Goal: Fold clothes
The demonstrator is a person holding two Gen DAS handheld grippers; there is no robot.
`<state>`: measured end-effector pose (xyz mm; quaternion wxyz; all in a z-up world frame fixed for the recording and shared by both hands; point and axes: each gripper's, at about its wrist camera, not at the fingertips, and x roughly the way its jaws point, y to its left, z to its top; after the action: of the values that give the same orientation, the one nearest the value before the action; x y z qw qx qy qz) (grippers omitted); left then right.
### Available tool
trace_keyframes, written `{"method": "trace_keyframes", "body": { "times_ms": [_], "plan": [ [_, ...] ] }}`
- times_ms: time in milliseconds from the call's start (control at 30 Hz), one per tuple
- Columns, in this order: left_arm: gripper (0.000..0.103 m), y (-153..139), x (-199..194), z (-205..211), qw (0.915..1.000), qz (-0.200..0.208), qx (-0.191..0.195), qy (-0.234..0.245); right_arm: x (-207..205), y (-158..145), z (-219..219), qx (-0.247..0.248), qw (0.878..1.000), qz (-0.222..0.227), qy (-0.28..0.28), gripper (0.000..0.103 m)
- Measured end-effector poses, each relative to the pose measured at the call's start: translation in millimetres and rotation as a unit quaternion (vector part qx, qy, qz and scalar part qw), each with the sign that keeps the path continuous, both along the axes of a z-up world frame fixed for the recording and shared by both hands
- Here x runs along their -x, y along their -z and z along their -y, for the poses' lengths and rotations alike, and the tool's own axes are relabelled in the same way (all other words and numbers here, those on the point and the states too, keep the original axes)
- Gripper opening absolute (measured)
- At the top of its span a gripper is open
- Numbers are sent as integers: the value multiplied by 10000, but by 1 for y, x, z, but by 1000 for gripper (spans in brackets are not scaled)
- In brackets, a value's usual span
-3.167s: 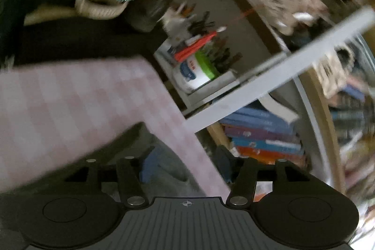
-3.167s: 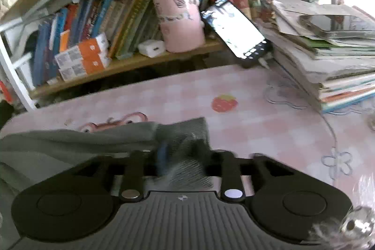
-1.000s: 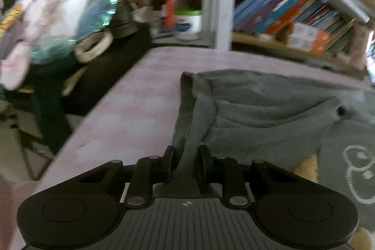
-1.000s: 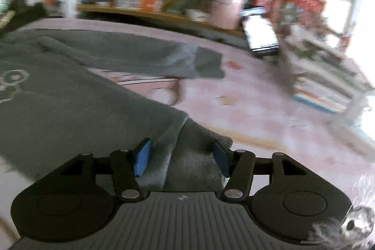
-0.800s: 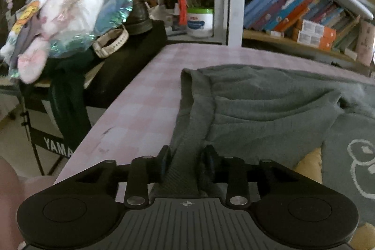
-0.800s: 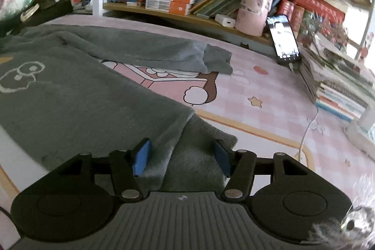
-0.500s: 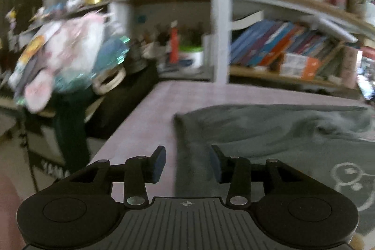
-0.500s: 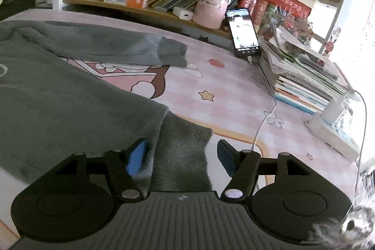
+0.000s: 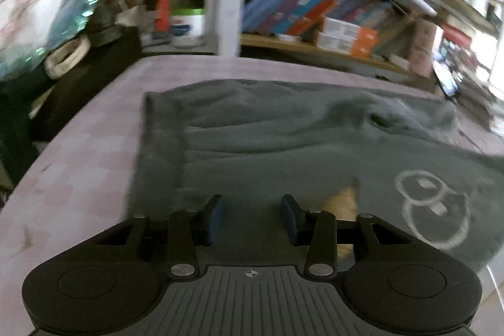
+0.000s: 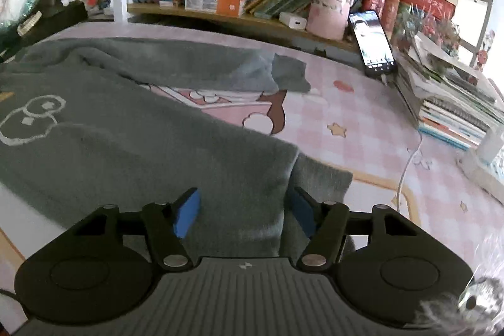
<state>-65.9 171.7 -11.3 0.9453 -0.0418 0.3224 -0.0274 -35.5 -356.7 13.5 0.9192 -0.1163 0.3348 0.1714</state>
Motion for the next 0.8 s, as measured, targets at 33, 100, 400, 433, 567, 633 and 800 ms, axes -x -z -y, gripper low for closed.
{"method": "trace_keyframes", "body": {
  "times_ms": [33,100,400,433,567,633,800],
  "plan": [
    [39,0,-2,-7,9998,-24,-119,-150,1,0,0,-49,10000,-45,7,63],
    [20,-2,-5,-20,9989,-60,-214,-405,5,-1,-3,-168,9997,-138,-79,65],
    [24,-8,-9,-23,9965,18,-384,-743,16,-15,-12,-290,9984,-190,-447,67],
    [27,-13,-8,-19,9970,157,-319,-681,13,-21,-9,-361,9985,-107,-406,67],
    [35,-27,-7,-2,9976,619,226,-212,-17,-42,-3,-583,9980,181,-162,67],
    [39,-29,-13,7,9953,717,644,133,-40,-47,-5,-618,9978,237,-59,64],
    [44,-15,-44,24,9930,531,989,371,-112,-42,-16,-760,9970,-78,150,24]
  ]
}}
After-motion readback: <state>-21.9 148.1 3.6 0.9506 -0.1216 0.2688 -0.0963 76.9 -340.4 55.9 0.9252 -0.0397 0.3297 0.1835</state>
